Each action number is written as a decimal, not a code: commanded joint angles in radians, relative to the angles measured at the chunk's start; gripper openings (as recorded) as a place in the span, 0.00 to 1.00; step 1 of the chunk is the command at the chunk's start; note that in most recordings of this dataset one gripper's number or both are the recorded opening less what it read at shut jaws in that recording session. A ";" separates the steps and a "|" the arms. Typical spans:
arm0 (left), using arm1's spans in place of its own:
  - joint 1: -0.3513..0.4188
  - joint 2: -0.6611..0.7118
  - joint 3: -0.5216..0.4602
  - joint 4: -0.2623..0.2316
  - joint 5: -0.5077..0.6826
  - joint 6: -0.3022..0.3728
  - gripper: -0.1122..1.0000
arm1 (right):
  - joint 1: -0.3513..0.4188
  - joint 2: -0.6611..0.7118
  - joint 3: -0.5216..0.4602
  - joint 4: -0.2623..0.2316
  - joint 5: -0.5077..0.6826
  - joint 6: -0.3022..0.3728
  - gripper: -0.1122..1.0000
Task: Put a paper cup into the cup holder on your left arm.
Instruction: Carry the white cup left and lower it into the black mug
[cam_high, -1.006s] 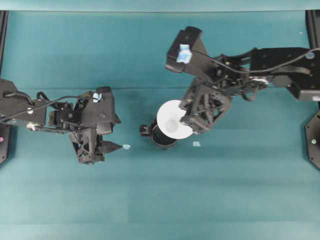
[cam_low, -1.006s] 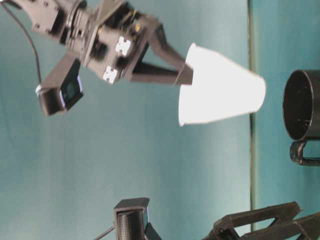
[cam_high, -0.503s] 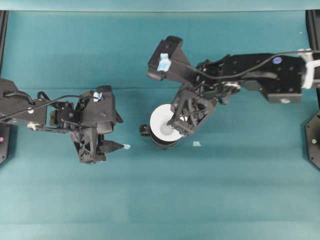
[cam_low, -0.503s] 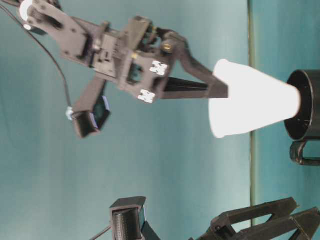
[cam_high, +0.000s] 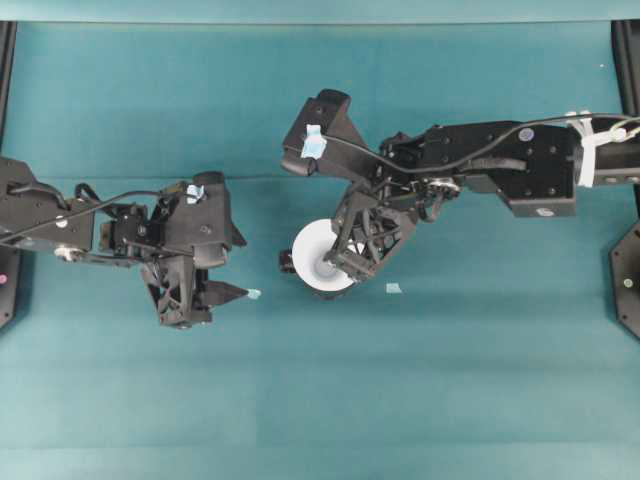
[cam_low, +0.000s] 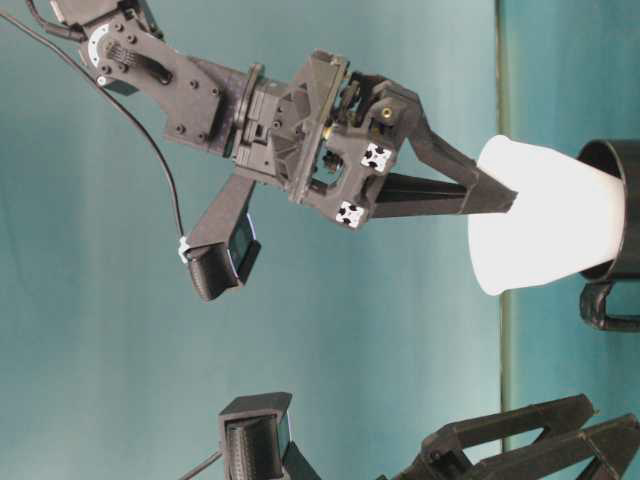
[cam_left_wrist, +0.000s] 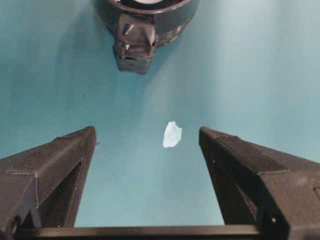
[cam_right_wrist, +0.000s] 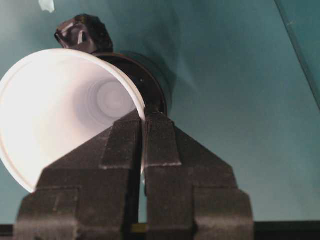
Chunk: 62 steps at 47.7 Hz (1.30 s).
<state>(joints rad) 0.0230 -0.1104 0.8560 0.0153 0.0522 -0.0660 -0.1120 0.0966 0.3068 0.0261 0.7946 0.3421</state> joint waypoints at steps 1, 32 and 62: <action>-0.002 -0.003 -0.015 0.002 -0.008 -0.002 0.90 | 0.003 -0.008 -0.005 -0.002 -0.005 0.009 0.05; -0.002 -0.003 -0.011 0.002 -0.008 -0.002 0.90 | 0.003 0.012 0.005 -0.003 -0.021 0.006 0.05; 0.000 -0.003 -0.014 0.003 -0.008 0.000 0.90 | 0.003 0.011 0.006 0.003 -0.018 0.002 0.21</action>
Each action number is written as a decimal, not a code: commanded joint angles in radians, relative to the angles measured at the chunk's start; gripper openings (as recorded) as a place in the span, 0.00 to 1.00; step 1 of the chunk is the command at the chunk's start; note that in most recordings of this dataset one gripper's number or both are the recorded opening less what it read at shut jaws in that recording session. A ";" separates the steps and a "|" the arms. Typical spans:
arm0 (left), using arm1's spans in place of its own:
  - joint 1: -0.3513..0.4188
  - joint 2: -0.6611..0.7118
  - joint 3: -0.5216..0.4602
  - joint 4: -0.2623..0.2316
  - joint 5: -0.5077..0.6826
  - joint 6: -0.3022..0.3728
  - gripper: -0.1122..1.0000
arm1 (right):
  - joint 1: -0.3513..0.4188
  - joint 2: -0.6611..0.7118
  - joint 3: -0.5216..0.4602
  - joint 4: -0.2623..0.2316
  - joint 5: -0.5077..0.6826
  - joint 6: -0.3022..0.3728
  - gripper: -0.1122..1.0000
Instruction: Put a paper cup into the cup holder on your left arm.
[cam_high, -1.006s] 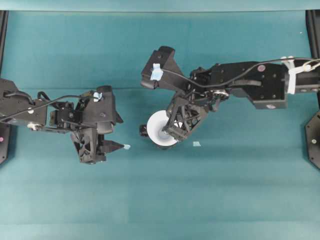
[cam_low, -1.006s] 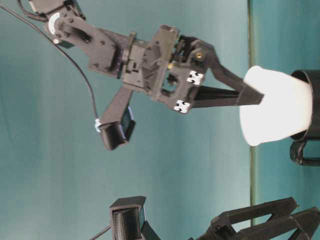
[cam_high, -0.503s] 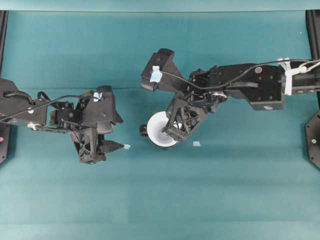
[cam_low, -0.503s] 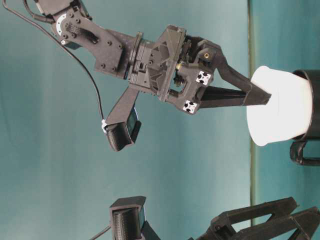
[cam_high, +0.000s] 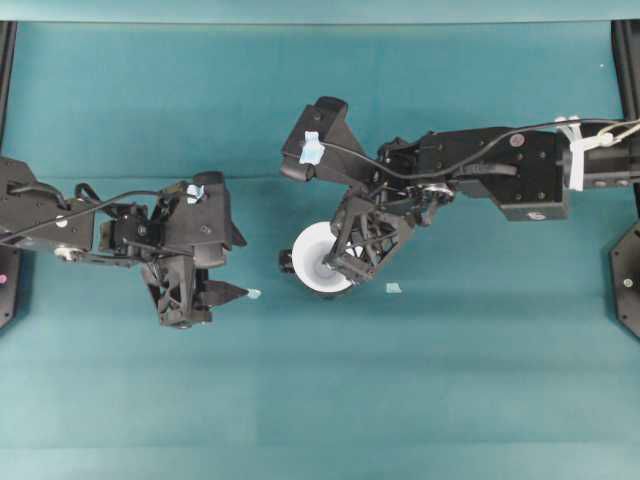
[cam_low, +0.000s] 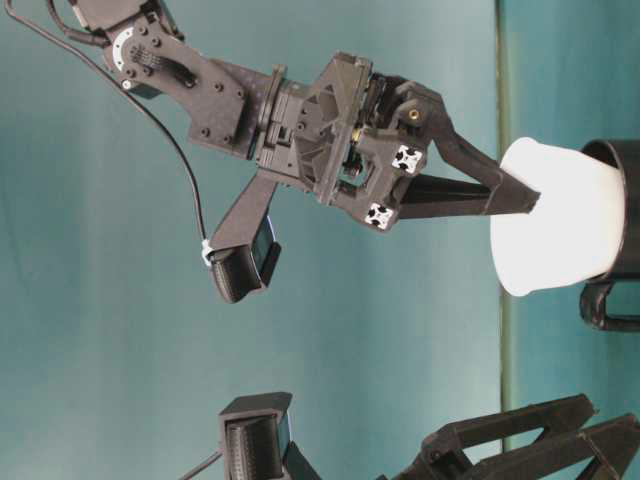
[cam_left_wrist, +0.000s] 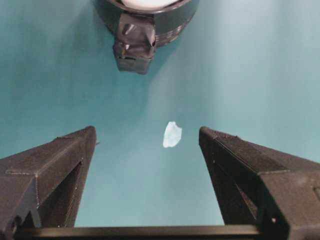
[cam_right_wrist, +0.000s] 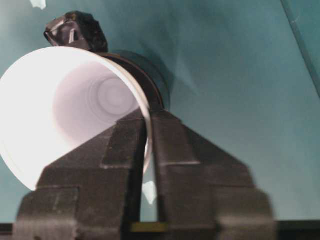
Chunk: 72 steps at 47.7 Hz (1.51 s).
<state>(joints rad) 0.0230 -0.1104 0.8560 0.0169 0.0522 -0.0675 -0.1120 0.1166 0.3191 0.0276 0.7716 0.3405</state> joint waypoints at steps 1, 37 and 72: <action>0.002 -0.003 -0.012 0.002 -0.008 0.002 0.90 | 0.002 -0.009 -0.006 0.002 0.006 0.003 0.23; 0.003 0.000 -0.012 0.002 -0.008 0.002 0.90 | 0.002 -0.011 -0.006 -0.002 0.003 0.003 0.85; 0.003 -0.002 -0.014 0.002 -0.008 0.002 0.90 | 0.044 -0.233 0.153 -0.009 -0.127 -0.055 0.85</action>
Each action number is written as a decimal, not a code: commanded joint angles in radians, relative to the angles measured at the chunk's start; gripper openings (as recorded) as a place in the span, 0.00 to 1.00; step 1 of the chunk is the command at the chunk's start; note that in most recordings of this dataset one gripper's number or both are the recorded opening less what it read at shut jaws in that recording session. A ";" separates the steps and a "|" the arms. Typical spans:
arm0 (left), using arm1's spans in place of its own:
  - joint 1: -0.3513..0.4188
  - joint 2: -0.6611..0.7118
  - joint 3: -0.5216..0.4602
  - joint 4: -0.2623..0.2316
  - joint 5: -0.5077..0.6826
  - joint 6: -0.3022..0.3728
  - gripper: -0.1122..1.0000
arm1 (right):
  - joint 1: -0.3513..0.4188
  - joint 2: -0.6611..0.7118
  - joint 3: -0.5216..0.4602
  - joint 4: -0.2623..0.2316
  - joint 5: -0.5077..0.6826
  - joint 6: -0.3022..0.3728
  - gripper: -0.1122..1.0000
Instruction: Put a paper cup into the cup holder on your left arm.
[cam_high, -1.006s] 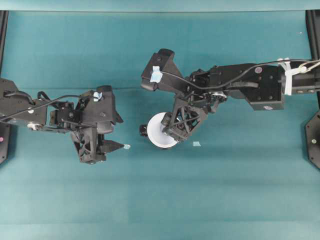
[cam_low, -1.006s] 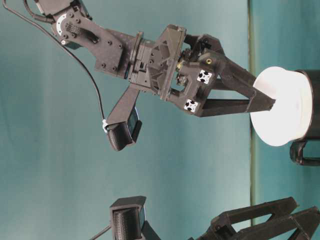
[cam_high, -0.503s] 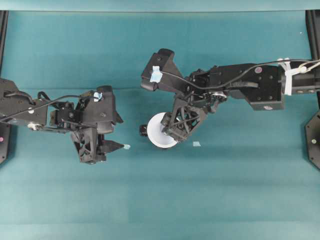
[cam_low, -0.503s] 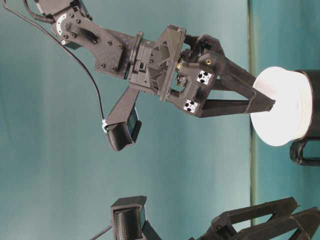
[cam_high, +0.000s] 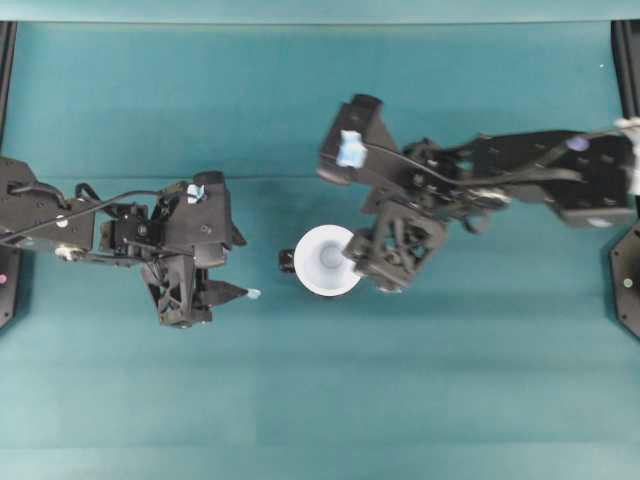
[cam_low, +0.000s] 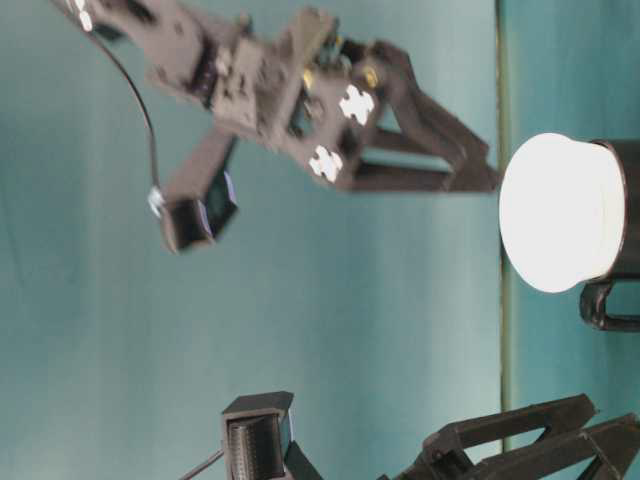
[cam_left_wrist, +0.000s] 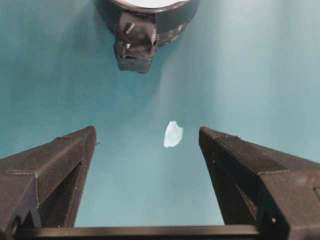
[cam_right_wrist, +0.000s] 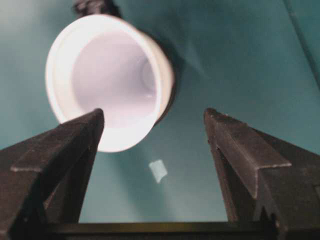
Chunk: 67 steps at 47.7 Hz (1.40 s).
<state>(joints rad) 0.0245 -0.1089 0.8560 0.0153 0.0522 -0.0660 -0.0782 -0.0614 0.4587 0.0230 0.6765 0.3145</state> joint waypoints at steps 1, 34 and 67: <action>0.002 -0.003 -0.014 0.003 -0.008 0.000 0.90 | 0.012 -0.061 0.021 -0.006 -0.043 -0.037 0.85; 0.002 -0.002 -0.015 0.003 -0.009 0.002 0.90 | 0.017 -0.224 0.218 -0.008 -0.164 -0.262 0.85; 0.000 -0.008 -0.025 0.003 -0.021 0.006 0.90 | 0.020 -0.293 0.295 -0.008 -0.227 -0.258 0.85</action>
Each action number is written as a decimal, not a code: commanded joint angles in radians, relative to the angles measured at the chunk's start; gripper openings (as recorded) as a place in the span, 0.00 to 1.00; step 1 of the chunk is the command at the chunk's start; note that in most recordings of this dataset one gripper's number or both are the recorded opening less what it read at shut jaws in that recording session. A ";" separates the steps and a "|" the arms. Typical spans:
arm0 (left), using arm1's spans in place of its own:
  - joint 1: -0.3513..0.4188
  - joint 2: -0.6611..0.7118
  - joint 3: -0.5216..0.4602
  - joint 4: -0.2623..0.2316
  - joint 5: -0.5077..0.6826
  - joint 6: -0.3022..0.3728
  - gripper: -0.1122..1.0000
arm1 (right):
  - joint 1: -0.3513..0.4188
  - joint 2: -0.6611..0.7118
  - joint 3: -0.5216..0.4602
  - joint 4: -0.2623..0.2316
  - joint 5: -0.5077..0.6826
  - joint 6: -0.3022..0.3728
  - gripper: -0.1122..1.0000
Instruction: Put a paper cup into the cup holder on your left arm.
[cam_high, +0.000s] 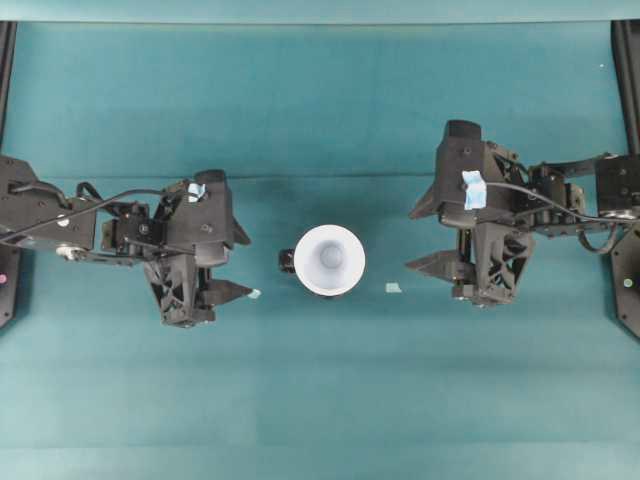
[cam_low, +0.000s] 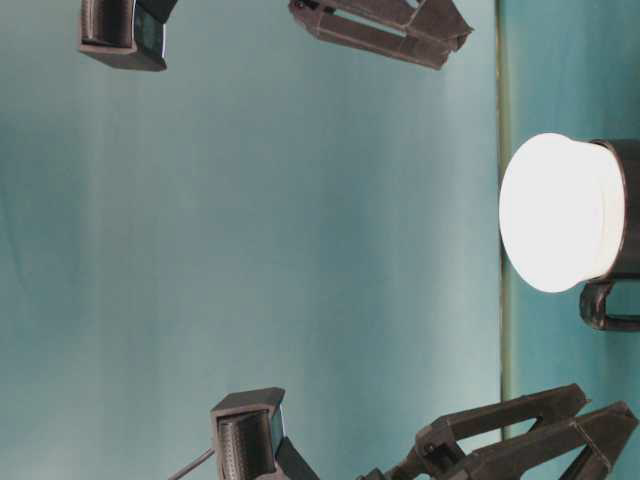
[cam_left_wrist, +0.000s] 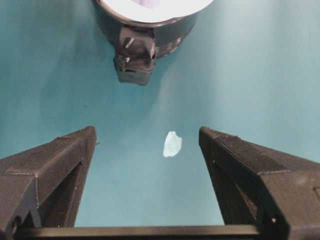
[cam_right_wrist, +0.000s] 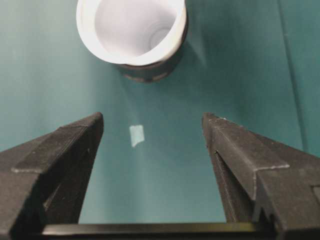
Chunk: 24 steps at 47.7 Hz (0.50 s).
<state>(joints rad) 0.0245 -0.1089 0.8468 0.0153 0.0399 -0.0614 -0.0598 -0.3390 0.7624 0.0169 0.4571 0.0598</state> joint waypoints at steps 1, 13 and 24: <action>-0.002 -0.008 -0.014 0.003 -0.009 0.002 0.90 | 0.003 -0.017 -0.009 -0.002 -0.008 -0.003 0.85; 0.000 -0.008 -0.015 0.003 -0.009 0.002 0.90 | 0.003 -0.017 -0.006 -0.002 -0.009 -0.002 0.86; 0.000 -0.008 -0.015 0.003 -0.009 0.002 0.90 | 0.003 -0.017 -0.005 -0.002 -0.015 -0.002 0.85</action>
<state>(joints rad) 0.0245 -0.1089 0.8468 0.0153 0.0383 -0.0614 -0.0598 -0.3390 0.7655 0.0169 0.4510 0.0614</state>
